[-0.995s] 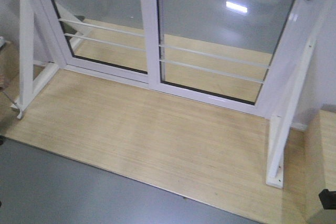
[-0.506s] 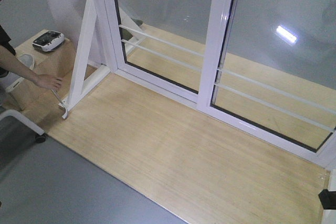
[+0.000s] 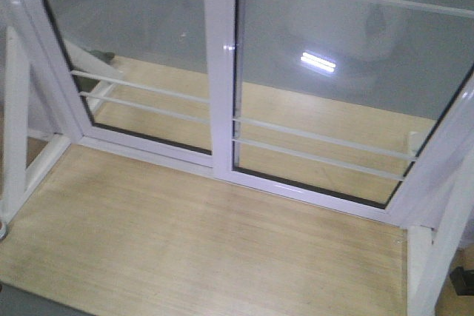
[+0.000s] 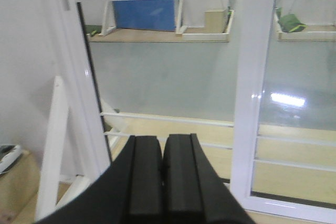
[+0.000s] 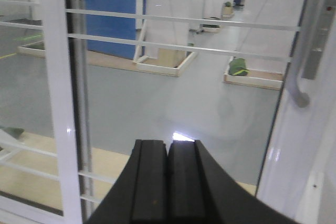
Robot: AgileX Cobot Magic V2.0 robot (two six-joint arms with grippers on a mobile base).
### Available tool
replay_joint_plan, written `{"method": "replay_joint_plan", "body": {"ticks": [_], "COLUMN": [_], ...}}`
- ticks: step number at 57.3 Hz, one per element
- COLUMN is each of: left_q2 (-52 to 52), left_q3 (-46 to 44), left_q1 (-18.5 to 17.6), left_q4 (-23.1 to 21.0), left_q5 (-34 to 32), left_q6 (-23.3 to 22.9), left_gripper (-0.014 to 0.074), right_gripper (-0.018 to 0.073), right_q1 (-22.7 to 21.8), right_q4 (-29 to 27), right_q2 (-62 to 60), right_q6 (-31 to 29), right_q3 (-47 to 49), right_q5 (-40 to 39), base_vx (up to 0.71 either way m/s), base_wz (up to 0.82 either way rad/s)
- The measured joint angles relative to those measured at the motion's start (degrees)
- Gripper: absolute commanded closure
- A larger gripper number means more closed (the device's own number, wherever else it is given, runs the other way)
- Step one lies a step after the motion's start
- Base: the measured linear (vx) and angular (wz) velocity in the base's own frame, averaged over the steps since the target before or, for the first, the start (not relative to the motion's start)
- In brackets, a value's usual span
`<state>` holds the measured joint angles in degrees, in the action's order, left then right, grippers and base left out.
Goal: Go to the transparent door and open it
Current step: 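Drive the base toward the white-framed sliding glass door, then stop the base in front of the door near its silver handle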
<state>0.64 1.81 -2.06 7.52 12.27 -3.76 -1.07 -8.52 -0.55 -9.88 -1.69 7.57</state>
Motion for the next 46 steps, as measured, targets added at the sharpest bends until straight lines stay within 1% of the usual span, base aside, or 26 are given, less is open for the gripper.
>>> {"method": "replay_joint_plan", "body": {"ticks": [13,24,34,46], "left_q2": [0.0,0.0,0.0,0.0], "left_q3": [0.0,0.0,0.0,0.0], "left_q1": [0.0,0.0,0.0,0.0], "left_q4": [0.0,0.0,0.0,0.0], "left_q5": [0.0,0.0,0.0,0.0], "left_q6": [0.0,0.0,0.0,0.0], "left_gripper": [0.0594,0.0594,0.0594,0.0594], "right_gripper": [0.0548,0.0548,0.0548,0.0548], "right_q1": [0.0,0.0,0.0,0.0], "right_q4": [0.0,0.0,0.0,0.0], "right_q2": [0.0,0.0,0.0,0.0], "right_q6": [0.0,0.0,0.0,0.0], "right_q3": [0.0,0.0,0.0,0.0], "right_q5": [0.0,0.0,0.0,0.0], "base_vx": [0.19,0.18,0.18,0.17], "base_wz": [-0.65,-0.47,-0.27,-0.08]}}
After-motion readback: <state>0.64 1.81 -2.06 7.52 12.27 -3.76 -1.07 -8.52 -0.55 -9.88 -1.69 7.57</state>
